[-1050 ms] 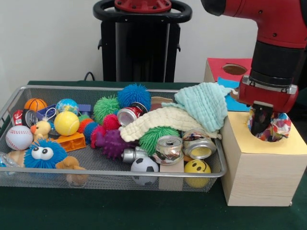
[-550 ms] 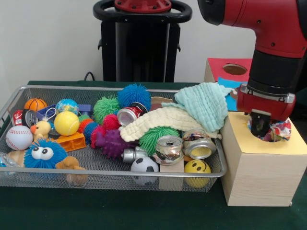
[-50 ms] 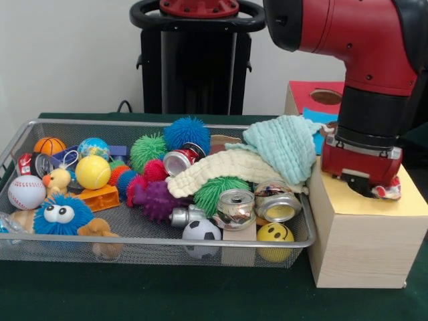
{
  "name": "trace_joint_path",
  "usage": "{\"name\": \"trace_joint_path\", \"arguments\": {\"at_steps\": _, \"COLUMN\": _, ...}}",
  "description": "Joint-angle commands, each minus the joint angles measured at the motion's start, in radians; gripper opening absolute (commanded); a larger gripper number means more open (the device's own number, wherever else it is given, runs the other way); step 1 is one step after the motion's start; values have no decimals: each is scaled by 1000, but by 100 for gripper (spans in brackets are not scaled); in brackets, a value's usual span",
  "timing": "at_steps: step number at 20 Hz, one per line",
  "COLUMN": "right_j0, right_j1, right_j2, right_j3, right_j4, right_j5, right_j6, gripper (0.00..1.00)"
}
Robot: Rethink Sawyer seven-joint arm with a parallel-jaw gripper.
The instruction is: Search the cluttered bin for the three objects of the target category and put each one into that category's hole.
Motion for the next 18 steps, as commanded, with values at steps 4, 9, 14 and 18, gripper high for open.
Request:
{"name": "trace_joint_path", "arguments": {"at_steps": 4, "right_j0": -90, "right_j1": 85, "right_j2": 54, "right_j3": 111, "right_j4": -100, "right_j5": -52, "right_j6": 50, "gripper": 0}}
{"name": "trace_joint_path", "arguments": {"at_steps": 9, "right_j0": -103, "right_j1": -46, "right_j2": 77, "right_j3": 165, "right_j4": -87, "right_j5": 119, "right_j6": 13, "gripper": 0}}
{"name": "trace_joint_path", "arguments": {"at_steps": 14, "right_j0": -111, "right_j1": -209, "right_j2": 83, "right_j3": 184, "right_j4": -57, "right_j5": 387, "right_j6": -3, "gripper": 0}}
{"name": "trace_joint_path", "arguments": {"at_steps": 18, "right_j0": -126, "right_j1": -274, "right_j2": 86, "right_j3": 153, "right_j4": -54, "right_j5": 530, "right_j6": -5, "gripper": 0}}
